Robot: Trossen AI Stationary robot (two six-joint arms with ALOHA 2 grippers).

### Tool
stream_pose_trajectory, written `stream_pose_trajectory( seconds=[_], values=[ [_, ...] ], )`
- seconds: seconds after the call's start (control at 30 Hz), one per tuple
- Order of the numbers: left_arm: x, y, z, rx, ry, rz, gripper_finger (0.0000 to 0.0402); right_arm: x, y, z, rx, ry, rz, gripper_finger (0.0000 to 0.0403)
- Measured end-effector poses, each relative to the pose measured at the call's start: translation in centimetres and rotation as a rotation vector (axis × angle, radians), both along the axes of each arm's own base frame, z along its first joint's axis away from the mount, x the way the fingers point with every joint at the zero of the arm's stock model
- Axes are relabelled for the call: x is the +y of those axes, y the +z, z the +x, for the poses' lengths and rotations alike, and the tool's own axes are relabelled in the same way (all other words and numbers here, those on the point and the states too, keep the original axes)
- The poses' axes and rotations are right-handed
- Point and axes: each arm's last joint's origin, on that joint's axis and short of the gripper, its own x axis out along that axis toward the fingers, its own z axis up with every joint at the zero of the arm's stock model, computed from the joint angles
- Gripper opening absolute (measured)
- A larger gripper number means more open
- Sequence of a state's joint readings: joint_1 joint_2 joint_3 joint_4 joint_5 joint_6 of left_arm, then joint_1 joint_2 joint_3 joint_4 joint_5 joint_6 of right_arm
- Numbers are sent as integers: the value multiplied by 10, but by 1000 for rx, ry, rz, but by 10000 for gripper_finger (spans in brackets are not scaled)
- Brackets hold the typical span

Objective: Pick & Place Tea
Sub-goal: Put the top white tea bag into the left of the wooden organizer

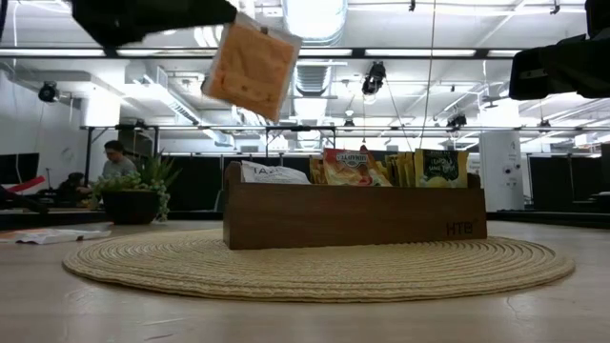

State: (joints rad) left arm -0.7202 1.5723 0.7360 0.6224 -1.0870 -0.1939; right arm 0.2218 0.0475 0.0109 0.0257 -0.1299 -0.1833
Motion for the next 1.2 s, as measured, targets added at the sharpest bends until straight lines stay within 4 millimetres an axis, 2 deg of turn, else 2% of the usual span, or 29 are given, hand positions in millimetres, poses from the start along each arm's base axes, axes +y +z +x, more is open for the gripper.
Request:
stream_pose_trajectory(
  seconds=[0.37,0.53,0.73,1.03,1.2],
  values=[
    [29,-17,1,-98,-58,-109,0,0,0,0,0,0,0,9],
    [27,-28,14,-136,-70,-122,0,0,0,0,0,0,0,9],
    [22,-53,30,-175,-56,-108,0,0,0,0,0,0,0,9],
    [22,-56,31,-190,-1,-67,0,0,0,0,0,0,0,9],
    [21,-62,29,-126,28,-57,0,0,0,0,0,0,0,9]
  ],
)
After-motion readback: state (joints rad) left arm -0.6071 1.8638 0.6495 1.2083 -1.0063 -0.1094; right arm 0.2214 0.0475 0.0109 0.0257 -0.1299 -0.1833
